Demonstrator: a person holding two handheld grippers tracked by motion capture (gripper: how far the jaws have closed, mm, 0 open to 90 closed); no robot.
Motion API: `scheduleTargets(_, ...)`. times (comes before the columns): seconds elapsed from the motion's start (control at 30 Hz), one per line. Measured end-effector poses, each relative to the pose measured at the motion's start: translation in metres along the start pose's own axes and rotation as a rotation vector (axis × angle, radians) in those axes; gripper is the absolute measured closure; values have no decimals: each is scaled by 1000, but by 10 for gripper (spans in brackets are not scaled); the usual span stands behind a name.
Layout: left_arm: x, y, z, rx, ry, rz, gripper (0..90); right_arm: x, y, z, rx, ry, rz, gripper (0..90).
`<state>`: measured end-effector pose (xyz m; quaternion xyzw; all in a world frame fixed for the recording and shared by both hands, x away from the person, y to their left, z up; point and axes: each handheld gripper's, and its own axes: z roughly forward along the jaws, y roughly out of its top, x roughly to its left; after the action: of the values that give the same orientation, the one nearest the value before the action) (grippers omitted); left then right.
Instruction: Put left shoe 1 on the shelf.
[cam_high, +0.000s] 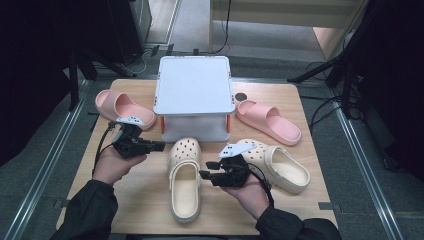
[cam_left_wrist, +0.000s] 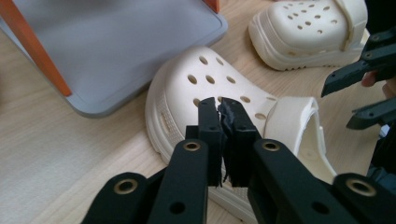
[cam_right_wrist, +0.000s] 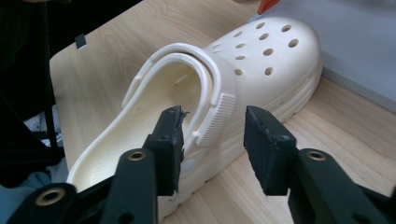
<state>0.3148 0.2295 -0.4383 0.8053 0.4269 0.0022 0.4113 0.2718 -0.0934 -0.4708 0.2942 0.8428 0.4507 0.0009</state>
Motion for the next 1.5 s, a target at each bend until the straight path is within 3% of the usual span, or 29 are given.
scheduleTargets(0.17,5,16,-15,-1,5,6,879,1,0,1,11,1,47,482)
scheduleTargets(0.37,7,43,-35,-15,3,21,878,7,0,3,3,-29,68,392)
scheduleTargets(0.53,11,59,-42,-33,-8,13,880,14,-2,9,13,-47,89,358)
scheduleTargets(0.63,15,66,-43,-37,9,12,889,17,-4,13,23,-53,89,356)
scheduleTargets(0.83,21,84,-37,-24,35,21,886,19,-6,20,44,-68,112,357)
scheduleTargets(0.9,23,89,-33,-41,44,20,885,19,-8,25,53,-58,121,365)
scheduleTargets(1.07,24,100,-24,-54,53,46,885,18,-12,36,70,-83,142,366)
scheduleTargets(1.2,32,101,-13,-32,67,49,885,20,-10,44,71,-107,151,378)
scheduleTargets(1.3,38,99,-10,-35,49,41,880,21,-10,51,84,-132,150,414)
scheduleTargets(1.37,40,97,-10,-46,41,38,880,20,-9,53,97,-167,110,486)
scheduleTargets(1.4,41,97,-10,-47,36,32,881,19,-9,52,102,-167,102,493)
scheduleTargets(1.5,42,96,-9,-52,28,35,885,13,-8,51,109,-128,141,526)
